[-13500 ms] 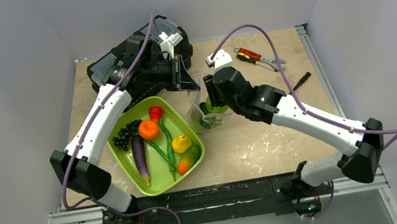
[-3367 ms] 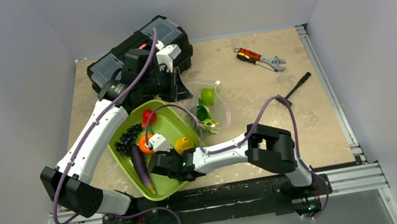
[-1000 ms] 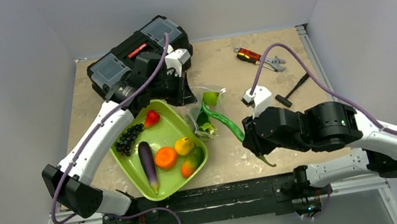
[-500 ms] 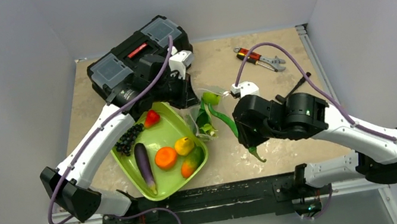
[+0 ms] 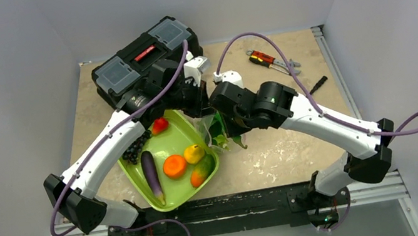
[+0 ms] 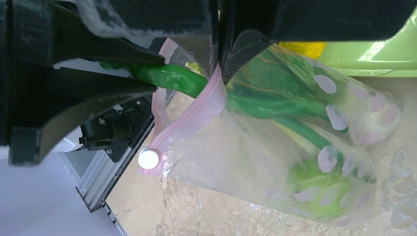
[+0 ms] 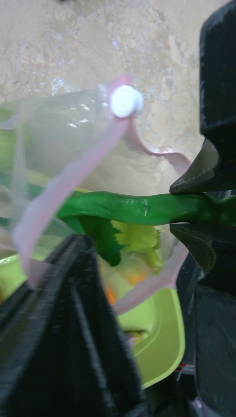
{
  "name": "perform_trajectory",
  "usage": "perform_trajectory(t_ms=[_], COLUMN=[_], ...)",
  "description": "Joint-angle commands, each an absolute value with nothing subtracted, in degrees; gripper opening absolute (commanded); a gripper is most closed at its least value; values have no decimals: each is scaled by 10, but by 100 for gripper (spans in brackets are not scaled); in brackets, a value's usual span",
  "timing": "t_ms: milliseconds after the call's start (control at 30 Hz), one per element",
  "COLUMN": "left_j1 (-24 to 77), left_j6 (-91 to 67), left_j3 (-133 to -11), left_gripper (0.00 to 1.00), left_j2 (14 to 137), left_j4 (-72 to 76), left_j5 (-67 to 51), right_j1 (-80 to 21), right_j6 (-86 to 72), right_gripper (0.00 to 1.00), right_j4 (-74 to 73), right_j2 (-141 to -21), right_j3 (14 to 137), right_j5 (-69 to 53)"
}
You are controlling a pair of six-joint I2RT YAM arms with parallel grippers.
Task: Place the food in the zip-top bag and seal the zipper
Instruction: Place the fake vegetable in the zipper food storage bag.
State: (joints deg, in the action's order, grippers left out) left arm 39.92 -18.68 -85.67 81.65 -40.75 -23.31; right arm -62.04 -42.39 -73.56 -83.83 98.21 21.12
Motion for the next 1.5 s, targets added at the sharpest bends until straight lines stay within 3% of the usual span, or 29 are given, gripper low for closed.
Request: perform_trajectory(t_ms=[0, 267, 567, 900, 933, 967, 1100, 1333, 1467], left_j1=[403, 403, 403, 402, 401, 399, 394, 385, 374], left_j6=[-200, -198, -200, -200, -200, -199, -201, -203, -207], left_j3=[-861, -861, -861, -861, -861, -862, -863, -862, -866], left_gripper=[0, 0, 0, 0, 0, 0, 0, 0, 0], left_j2=[814, 815, 816, 817, 817, 816, 814, 810, 819], left_j4=[-372, -373, -371, -371, -372, -372, -372, -368, -368], left_j5=[-270, -268, -274, -274, -273, -273, -278, -286, -304], right_j1=[-603, -600, -601, -601, -600, -600, -601, -602, -602], right_j6=[-400, -387, -332, -299, -298, -295, -300, -262, -254], right_gripper=[0, 0, 0, 0, 3, 21, 36, 47, 48], right_j4=[-593, -453, -216, -246, -254, -300, -387, -404, -417], right_j2=[-813, -837, -799, -855, -853, -853, -843, -796, -803], right_j3=[943, 875, 702, 744, 748, 765, 794, 761, 757], right_j5=[258, 352, 413, 398, 378, 323, 273, 199, 216])
